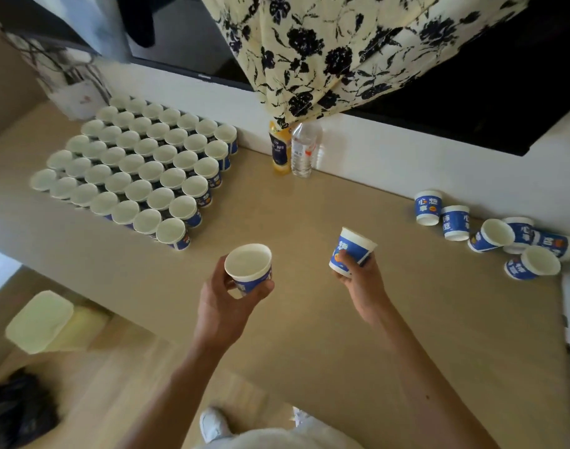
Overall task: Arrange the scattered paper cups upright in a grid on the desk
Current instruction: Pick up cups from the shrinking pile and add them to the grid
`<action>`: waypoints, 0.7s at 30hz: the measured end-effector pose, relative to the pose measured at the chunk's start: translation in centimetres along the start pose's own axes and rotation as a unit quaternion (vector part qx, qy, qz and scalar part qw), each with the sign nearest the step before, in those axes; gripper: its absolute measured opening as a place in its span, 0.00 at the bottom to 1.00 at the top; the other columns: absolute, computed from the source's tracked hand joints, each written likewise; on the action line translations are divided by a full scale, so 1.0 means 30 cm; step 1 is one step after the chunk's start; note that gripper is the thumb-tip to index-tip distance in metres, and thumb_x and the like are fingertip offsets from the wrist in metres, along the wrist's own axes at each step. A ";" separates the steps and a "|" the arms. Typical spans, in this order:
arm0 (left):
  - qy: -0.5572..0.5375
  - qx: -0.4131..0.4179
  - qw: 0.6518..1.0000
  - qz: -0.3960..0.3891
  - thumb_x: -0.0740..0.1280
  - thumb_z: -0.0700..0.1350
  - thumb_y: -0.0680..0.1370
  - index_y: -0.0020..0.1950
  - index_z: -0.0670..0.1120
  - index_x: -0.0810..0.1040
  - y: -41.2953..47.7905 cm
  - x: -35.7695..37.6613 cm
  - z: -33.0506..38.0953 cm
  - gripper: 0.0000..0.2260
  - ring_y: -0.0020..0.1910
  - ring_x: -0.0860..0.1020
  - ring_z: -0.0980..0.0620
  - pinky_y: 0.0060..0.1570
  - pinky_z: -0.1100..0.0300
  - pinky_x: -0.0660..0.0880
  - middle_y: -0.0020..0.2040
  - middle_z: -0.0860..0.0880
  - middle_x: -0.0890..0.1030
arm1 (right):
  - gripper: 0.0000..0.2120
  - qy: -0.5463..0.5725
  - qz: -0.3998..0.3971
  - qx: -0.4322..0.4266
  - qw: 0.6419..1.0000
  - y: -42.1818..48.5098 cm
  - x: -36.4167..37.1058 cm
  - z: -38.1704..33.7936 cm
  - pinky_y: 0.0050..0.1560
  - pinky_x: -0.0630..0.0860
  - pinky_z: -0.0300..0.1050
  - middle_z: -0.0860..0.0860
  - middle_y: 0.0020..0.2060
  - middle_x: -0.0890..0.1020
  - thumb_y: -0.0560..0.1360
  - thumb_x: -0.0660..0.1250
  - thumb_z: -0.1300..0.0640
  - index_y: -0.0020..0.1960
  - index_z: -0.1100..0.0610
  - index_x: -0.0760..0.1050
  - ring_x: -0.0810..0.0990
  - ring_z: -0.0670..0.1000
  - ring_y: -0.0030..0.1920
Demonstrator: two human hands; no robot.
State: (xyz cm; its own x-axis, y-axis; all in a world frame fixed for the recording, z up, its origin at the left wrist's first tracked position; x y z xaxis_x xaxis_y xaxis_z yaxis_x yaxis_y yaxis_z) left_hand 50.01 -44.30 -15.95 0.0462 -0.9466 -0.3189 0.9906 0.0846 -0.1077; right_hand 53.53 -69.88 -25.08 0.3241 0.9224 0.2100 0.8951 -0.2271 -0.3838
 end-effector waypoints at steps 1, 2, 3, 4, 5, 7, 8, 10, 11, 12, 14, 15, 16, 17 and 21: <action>-0.004 0.002 1.000 0.008 0.80 0.51 0.66 0.59 0.56 0.77 -0.011 -0.048 -0.009 0.23 0.51 0.81 0.56 0.50 0.60 0.78 0.51 0.60 0.83 | 0.23 -0.008 -0.003 -0.005 1.000 -0.029 0.050 0.000 0.52 0.82 0.46 0.47 0.52 0.82 0.72 0.73 0.53 0.65 0.53 0.71 0.83 0.47 0.51; -0.008 0.005 1.000 0.016 0.80 0.51 0.66 0.58 0.57 0.77 -0.020 -0.093 -0.019 0.23 0.51 0.81 0.57 0.50 0.61 0.77 0.51 0.60 0.83 | 0.19 -0.012 -0.007 -0.010 1.000 -0.054 0.095 0.002 0.52 0.82 0.47 0.48 0.53 0.82 0.75 0.72 0.53 0.64 0.52 0.71 0.83 0.48 0.51; -0.012 0.006 1.000 0.023 0.81 0.49 0.67 0.58 0.58 0.77 -0.028 -0.131 -0.030 0.22 0.51 0.81 0.57 0.50 0.62 0.77 0.51 0.61 0.83 | 0.15 -0.013 -0.010 -0.014 1.000 -0.079 0.133 0.006 0.52 0.81 0.47 0.49 0.54 0.82 0.78 0.70 0.54 0.63 0.51 0.71 0.83 0.48 0.52; -0.014 0.006 0.999 0.032 0.81 0.47 0.69 0.58 0.59 0.77 -0.039 -0.188 -0.045 0.22 0.51 0.81 0.57 0.49 0.63 0.77 0.51 0.61 0.83 | 0.13 -0.015 -0.016 -0.018 1.000 -0.107 0.188 0.013 0.53 0.80 0.46 0.49 0.55 0.82 0.80 0.68 0.53 0.62 0.50 0.72 0.83 0.48 0.52; -0.014 0.006 0.999 0.040 0.81 0.46 0.69 0.58 0.60 0.76 -0.047 -0.233 -0.058 0.22 0.51 0.81 0.58 0.49 0.63 0.76 0.51 0.62 0.83 | 0.14 -0.021 -0.018 -0.024 0.999 -0.134 0.229 0.016 0.53 0.78 0.45 0.48 0.54 0.83 0.78 0.70 0.50 0.62 0.50 0.73 0.83 0.48 0.52; -0.013 0.007 0.998 0.059 0.80 0.45 0.70 0.58 0.61 0.75 -0.068 -0.348 -0.094 0.23 0.51 0.81 0.58 0.49 0.63 0.77 0.51 0.64 0.82 | 0.26 -0.069 -0.031 -0.046 0.996 -0.200 0.341 0.023 0.51 0.76 0.42 0.49 0.53 0.84 0.69 0.73 0.42 0.62 0.52 0.75 0.83 0.47 0.51; -0.013 0.008 0.998 0.068 0.80 0.45 0.69 0.59 0.60 0.75 -0.074 -0.388 -0.106 0.23 0.51 0.81 0.58 0.49 0.63 0.77 0.51 0.64 0.82 | 0.31 -0.095 -0.035 -0.059 0.993 -0.228 0.383 0.026 0.49 0.76 0.40 0.50 0.54 0.85 0.64 0.73 0.39 0.63 0.54 0.76 0.83 0.47 0.51; -0.018 0.010 0.996 0.092 0.81 0.45 0.68 0.60 0.58 0.75 -0.087 -0.486 -0.135 0.26 0.50 0.81 0.57 0.49 0.61 0.77 0.52 0.63 0.82 | 0.36 -0.125 -0.042 -0.078 0.988 -0.292 0.484 0.040 0.44 0.77 0.36 0.50 0.54 0.84 0.60 0.73 0.39 0.64 0.55 0.76 0.83 0.46 0.50; -0.022 0.012 0.994 0.104 0.81 0.45 0.68 0.61 0.57 0.74 -0.091 -0.537 -0.149 0.26 0.50 0.81 0.57 0.49 0.61 0.78 0.53 0.62 0.82 | 0.37 -0.136 -0.051 -0.086 0.986 -0.320 0.539 0.055 0.43 0.77 0.34 0.50 0.54 0.84 0.59 0.74 0.40 0.64 0.55 0.76 0.83 0.44 0.49; -0.022 0.014 0.993 0.114 0.82 0.45 0.67 0.60 0.57 0.74 -0.094 -0.587 -0.162 0.27 0.51 0.81 0.57 0.50 0.61 0.78 0.53 0.62 0.82 | 0.36 -0.144 -0.060 -0.091 0.984 -0.344 0.592 0.071 0.43 0.77 0.34 0.51 0.54 0.84 0.59 0.76 0.42 0.64 0.55 0.76 0.83 0.44 0.48; -0.024 0.018 0.991 0.129 0.82 0.45 0.66 0.60 0.57 0.74 -0.098 -0.688 -0.191 0.27 0.51 0.81 0.59 0.50 0.63 0.77 0.53 0.62 0.82 | 0.34 -0.158 -0.076 -0.101 0.979 -0.390 0.705 0.112 0.45 0.78 0.35 0.51 0.54 0.84 0.59 0.78 0.46 0.64 0.55 0.77 0.83 0.44 0.49; -0.026 0.022 0.990 0.134 0.82 0.44 0.66 0.59 0.57 0.74 -0.097 -0.730 -0.202 0.27 0.50 0.81 0.60 0.49 0.65 0.76 0.52 0.63 0.82 | 0.34 -0.162 -0.081 -0.109 0.977 -0.409 0.751 0.132 0.46 0.78 0.34 0.51 0.54 0.84 0.59 0.78 0.46 0.63 0.55 0.78 0.83 0.44 0.50; -0.027 0.022 0.990 0.138 0.82 0.44 0.66 0.59 0.57 0.74 -0.096 -0.774 -0.215 0.27 0.49 0.80 0.60 0.48 0.67 0.76 0.52 0.64 0.82 | 0.34 -0.165 -0.086 -0.111 0.976 -0.429 0.803 0.149 0.46 0.78 0.34 0.50 0.54 0.84 0.58 0.78 0.46 0.63 0.54 0.78 0.83 0.45 0.52; -0.029 0.021 0.989 0.141 0.82 0.44 0.66 0.59 0.56 0.74 -0.095 -0.825 -0.233 0.27 0.49 0.81 0.60 0.47 0.68 0.75 0.51 0.64 0.82 | 0.33 -0.171 -0.090 -0.106 0.975 -0.449 0.862 0.171 0.47 0.78 0.35 0.50 0.55 0.84 0.58 0.78 0.46 0.62 0.53 0.78 0.83 0.46 0.53; -0.023 0.026 0.986 0.164 0.82 0.43 0.66 0.61 0.54 0.76 -0.075 -0.973 -0.287 0.27 0.51 0.81 0.58 0.50 0.64 0.77 0.53 0.58 0.83 | 0.27 -0.172 -0.109 -0.097 0.974 -0.500 1.032 0.239 0.48 0.79 0.37 0.49 0.54 0.84 0.62 0.78 0.53 0.60 0.52 0.79 0.82 0.50 0.56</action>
State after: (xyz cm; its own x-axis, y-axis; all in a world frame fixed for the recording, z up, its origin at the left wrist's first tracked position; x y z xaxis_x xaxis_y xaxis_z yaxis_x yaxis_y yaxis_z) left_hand 45.33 -14.17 -14.50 0.3699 -0.8838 -0.2864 0.9265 0.3739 0.0427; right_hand 47.93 -35.67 -19.27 0.0277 0.9978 -0.0595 0.9830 -0.0380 -0.1799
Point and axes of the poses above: each hand's wrist, its own y-axis towards the middle knuckle, its own x-axis out of the palm, z = x × y, the point moved 1 cm from there along y, towards the middle knuckle
